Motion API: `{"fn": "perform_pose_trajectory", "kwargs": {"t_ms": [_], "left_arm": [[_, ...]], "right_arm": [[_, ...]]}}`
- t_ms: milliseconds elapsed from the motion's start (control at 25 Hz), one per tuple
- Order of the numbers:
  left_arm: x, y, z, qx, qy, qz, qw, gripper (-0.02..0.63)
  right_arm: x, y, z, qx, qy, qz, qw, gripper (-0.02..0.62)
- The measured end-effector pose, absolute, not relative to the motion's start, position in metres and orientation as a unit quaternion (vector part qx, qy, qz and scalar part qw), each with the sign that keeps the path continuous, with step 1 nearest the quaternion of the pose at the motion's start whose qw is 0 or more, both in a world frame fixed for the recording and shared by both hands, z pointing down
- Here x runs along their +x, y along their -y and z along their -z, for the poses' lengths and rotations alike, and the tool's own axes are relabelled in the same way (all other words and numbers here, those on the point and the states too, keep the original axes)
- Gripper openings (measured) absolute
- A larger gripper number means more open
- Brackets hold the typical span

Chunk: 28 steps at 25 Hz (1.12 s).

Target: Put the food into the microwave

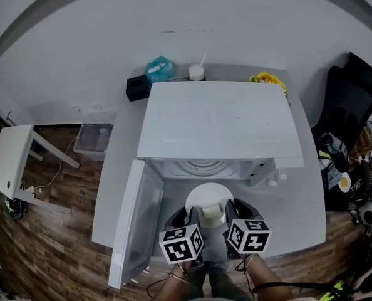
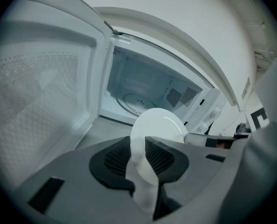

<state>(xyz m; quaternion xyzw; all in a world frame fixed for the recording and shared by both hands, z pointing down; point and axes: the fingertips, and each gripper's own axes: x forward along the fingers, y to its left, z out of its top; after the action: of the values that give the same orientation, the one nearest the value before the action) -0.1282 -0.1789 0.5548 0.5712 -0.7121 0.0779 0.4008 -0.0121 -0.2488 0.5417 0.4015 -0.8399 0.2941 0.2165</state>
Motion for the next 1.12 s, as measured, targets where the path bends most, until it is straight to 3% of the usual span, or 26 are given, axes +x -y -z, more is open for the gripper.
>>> {"fn": "perform_pose_trajectory", "kwargs": {"t_ms": [1120], "left_arm": [[-0.178,0.263,-0.544,0.583,0.735,-0.056,0.343,0.100]], "right_arm": [[-0.051,0.319,-0.543,0.425,0.841,-0.304,0.142,0.074]]}}
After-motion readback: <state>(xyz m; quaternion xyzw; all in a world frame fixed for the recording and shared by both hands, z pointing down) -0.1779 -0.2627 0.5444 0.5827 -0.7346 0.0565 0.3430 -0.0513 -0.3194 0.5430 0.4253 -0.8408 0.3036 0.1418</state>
